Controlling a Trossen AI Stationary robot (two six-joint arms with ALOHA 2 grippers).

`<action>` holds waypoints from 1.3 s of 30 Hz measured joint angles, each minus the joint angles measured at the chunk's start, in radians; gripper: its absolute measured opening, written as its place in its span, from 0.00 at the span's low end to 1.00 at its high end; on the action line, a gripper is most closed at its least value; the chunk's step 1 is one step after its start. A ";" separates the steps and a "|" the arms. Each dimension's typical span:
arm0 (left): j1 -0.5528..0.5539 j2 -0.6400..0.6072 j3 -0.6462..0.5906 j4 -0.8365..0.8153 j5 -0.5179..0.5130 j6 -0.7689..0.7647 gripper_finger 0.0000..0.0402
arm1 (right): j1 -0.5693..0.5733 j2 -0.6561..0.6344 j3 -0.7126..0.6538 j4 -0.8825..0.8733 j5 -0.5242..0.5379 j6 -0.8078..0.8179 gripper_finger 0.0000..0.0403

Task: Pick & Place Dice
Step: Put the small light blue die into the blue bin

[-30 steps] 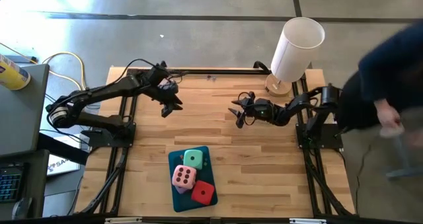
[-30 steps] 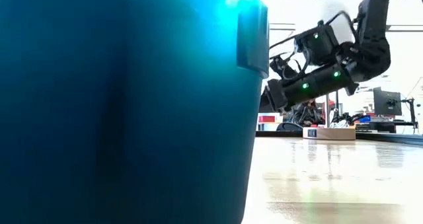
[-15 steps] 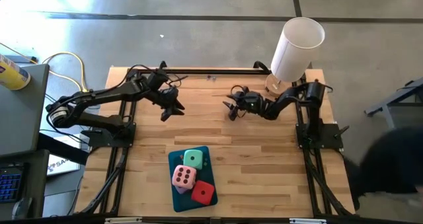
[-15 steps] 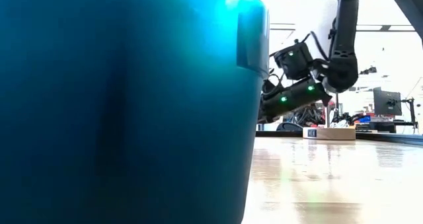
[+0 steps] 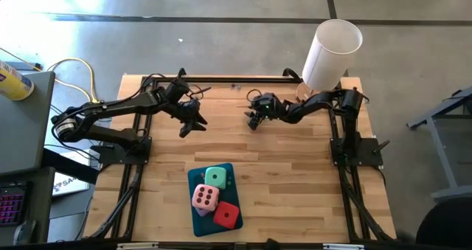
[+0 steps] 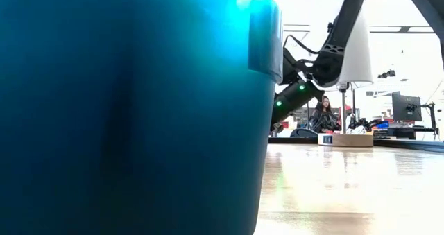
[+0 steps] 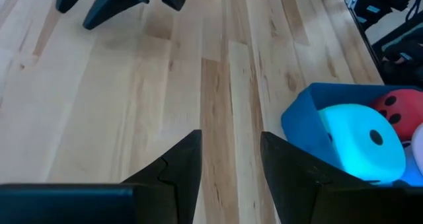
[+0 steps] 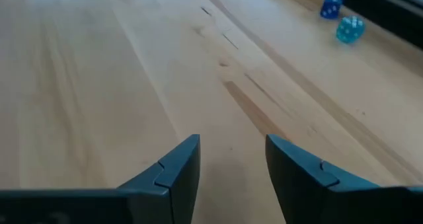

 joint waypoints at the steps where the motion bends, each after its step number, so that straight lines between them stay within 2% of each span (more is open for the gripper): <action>1: -0.002 0.000 0.000 0.000 0.000 0.000 0.37 | -0.001 0.000 0.013 -0.024 -0.007 0.005 0.40; 9: -0.003 0.000 0.000 -0.001 0.000 0.000 0.37 | -0.004 -0.011 0.153 -0.304 -0.025 0.038 0.40; 14: -0.002 0.000 -0.005 -0.001 0.000 0.001 0.37 | -0.012 -0.070 0.223 -0.477 0.036 0.053 0.40; 17: -0.002 0.000 -0.013 -0.004 0.000 0.008 0.37 | -0.041 -0.102 0.250 -0.504 0.038 0.038 0.40; 23: -0.002 0.000 -0.022 0.000 0.000 0.023 0.37 | -0.146 -0.099 0.310 -0.529 -0.110 0.051 0.40; 39: -0.002 0.000 -0.023 0.057 0.001 -0.007 0.37 | -0.198 -0.086 0.530 -0.737 -0.135 -0.061 0.40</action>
